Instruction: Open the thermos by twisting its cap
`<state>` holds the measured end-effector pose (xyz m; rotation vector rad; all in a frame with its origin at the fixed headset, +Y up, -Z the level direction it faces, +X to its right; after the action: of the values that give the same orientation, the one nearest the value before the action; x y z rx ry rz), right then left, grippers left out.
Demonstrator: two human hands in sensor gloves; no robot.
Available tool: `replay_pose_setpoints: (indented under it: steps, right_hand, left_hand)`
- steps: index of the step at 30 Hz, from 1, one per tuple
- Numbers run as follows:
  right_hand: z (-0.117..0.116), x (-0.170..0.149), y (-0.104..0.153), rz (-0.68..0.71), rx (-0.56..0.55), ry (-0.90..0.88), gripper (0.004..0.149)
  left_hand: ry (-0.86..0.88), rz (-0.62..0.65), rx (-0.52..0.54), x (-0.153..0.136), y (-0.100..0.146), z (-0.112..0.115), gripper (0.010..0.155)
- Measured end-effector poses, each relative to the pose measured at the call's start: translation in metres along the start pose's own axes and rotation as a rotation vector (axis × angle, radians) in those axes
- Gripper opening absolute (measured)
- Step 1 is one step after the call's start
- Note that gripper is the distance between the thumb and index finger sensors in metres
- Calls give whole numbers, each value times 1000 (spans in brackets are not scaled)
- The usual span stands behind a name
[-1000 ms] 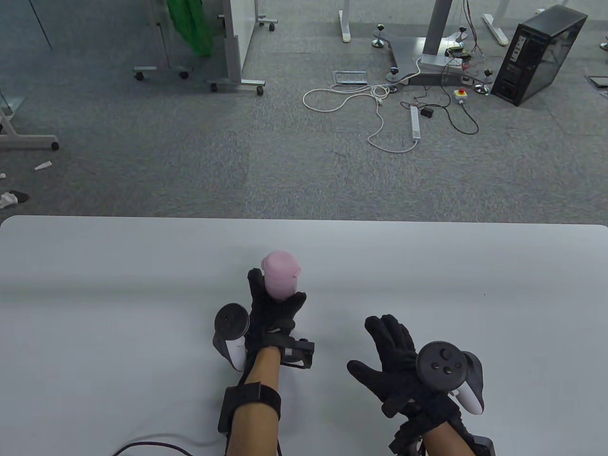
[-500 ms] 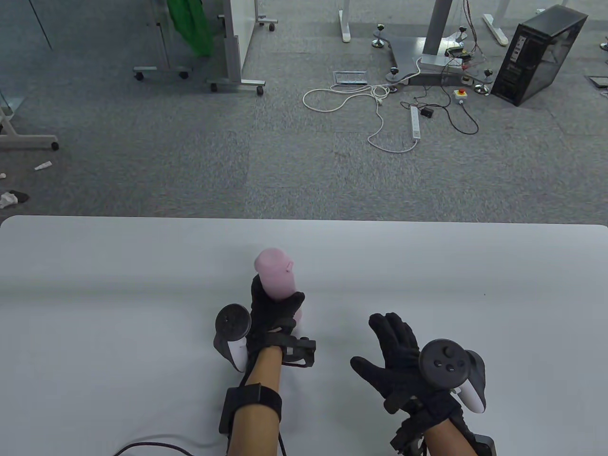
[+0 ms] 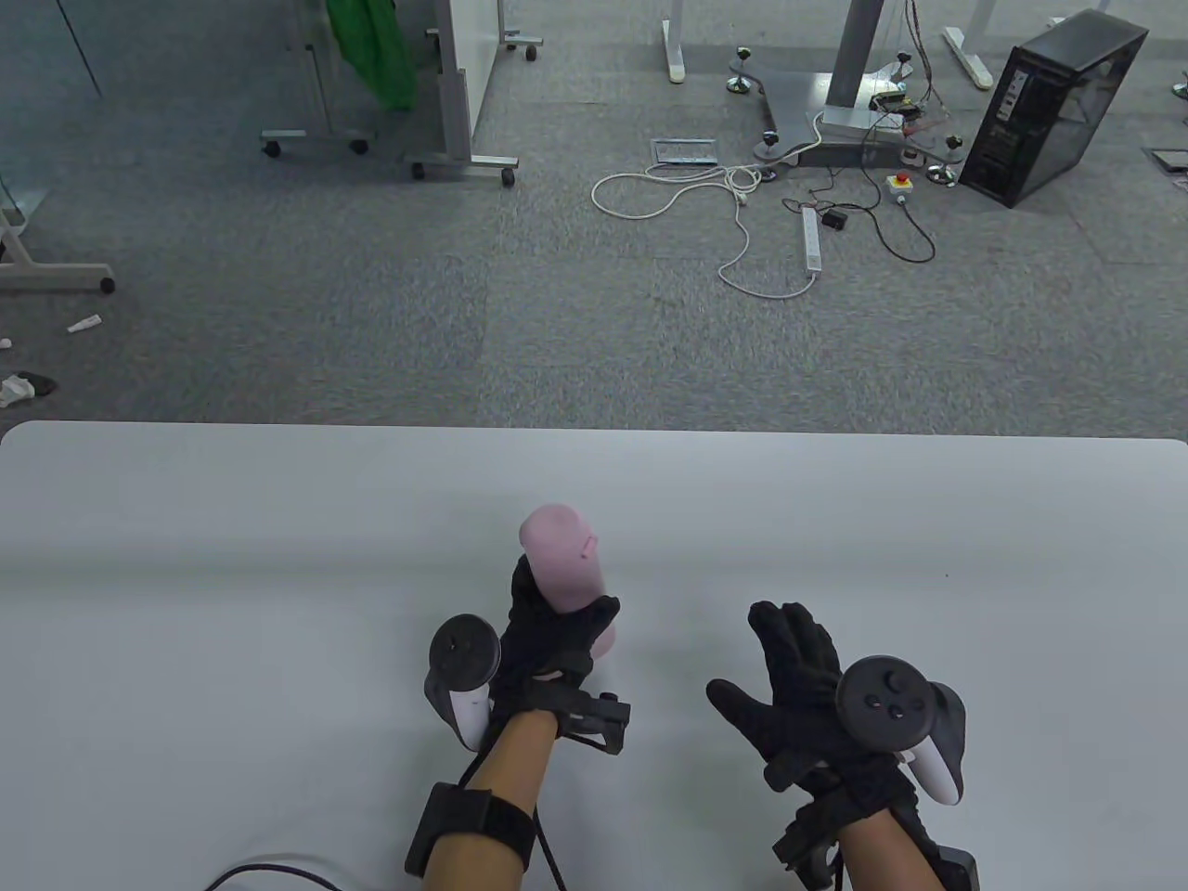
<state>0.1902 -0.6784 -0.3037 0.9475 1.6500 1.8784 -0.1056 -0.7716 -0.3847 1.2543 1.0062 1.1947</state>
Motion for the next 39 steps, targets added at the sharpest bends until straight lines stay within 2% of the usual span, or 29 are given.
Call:
replay_pose_setpoints:
  steps: [5,15,19,26,31,39]
  right_hand:
    - [-1,3,1,19,-15,6,95]
    - [4,2,1,50,-74,-90,95]
    - [5,8,3,96,-138,-25,95]
    - [7,11,4,133,-141,-147,96]
    - [9,13,5,169,-134,-253,99]
    - [16,13,6,202,-151,-303,104]
  left_hand:
    - [-17,39,-106,10,11,16,97]
    - [-7,119,-192,18,32,28,97]
    - [-29,149,-213,20,40,36,97]
    - [-96,199,-288,36,42,46,96]
    - [-53,196,-340,33,44,57,96]
    - [-44,211,-444,31,44,76,96]
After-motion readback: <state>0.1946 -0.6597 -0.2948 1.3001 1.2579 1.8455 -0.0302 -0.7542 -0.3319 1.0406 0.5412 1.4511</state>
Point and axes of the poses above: the tracker on the back of each hand, its own x axis roughly to the thumb side, its own y axis roughly from the fingertips to the wrist, z = x × y, the point moved 3 cm from there along -y, roughly from the wrist to the fingertips, and after that the axes turned 11 degrees about -x, right-handed, at the moved point
